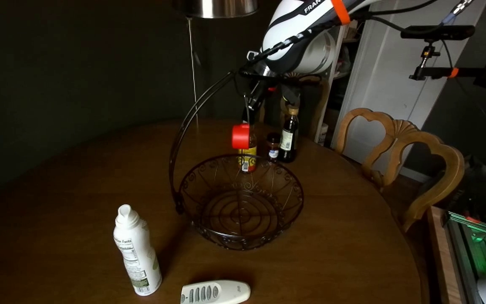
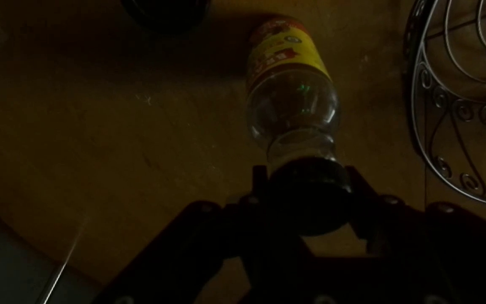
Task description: Move the bottle with the yellow label to the left.
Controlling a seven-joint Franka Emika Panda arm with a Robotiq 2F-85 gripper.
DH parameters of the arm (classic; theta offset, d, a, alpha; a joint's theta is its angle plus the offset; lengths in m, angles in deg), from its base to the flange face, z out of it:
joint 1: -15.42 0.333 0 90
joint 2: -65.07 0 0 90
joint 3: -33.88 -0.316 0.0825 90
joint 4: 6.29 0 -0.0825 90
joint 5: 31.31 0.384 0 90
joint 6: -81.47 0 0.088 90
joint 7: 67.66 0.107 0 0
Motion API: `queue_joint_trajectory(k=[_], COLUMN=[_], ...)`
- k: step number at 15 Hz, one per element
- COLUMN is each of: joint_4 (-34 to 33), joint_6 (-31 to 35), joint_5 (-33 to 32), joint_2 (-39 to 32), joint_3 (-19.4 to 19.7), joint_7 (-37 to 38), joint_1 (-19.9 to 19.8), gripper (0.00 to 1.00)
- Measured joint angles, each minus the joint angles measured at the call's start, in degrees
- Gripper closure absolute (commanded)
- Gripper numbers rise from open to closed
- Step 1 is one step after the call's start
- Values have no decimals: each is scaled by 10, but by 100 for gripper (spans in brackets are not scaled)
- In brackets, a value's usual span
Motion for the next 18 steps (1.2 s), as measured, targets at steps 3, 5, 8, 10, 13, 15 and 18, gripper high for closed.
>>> queue_joint_trajectory(k=[3,5,8,10,13,15,18], joint_4=[0,0,-1,-2,-2,2,24], joint_6=[-3,-14,-43,-69,-118,-145,-173], joint_5=[-28,-63,-96,-103,-103,-103,-103], joint_2=[1,5,25,47,85,114,163], joint_3=[1,5,13,17,21,21,21], joint_7=[36,80,143,174,202,207,207], joint_1=[2,5,10,10,10,11,12], gripper=[80,80,80,80,80,80,80])
